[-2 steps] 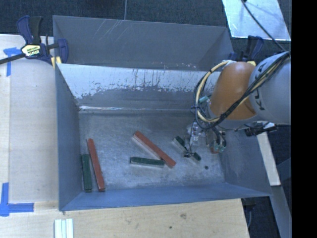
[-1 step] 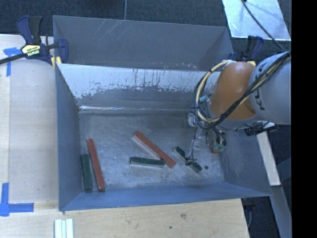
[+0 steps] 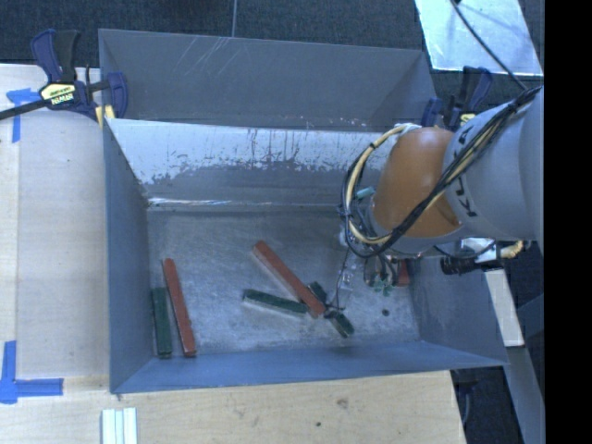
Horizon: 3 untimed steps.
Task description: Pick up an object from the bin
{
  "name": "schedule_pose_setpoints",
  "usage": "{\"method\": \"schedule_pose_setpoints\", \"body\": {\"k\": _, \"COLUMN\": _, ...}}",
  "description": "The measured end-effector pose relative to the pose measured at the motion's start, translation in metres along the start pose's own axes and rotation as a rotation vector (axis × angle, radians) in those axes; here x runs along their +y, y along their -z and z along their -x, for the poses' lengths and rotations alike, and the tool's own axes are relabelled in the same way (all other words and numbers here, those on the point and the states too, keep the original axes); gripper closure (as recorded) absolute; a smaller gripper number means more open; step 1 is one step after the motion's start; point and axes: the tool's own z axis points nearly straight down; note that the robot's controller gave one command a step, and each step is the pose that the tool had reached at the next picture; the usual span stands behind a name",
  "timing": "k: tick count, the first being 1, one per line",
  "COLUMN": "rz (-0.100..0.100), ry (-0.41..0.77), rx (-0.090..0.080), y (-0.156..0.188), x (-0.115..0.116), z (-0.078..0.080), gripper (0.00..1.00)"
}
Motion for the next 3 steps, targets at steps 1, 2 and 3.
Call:
{"method": "schedule_pose_setpoints", "body": {"k": 1, "rz": 0.001, "ry": -0.061, "rx": -0.004, "y": -0.001, "x": 0.016, "z": -0.023, "gripper": 0.0}}
{"method": "schedule_pose_setpoints", "body": {"k": 2, "rz": -0.002, "ry": -0.07, "rx": -0.006, "y": -0.002, "x": -0.035, "z": 0.005, "gripper": 0.0}}
{"method": "schedule_pose_setpoints", "body": {"k": 3, "rz": -0.003, "ry": 0.144, "rx": -0.007, "y": -0.002, "x": -0.094, "z": 0.017, "gripper": 0.0}}
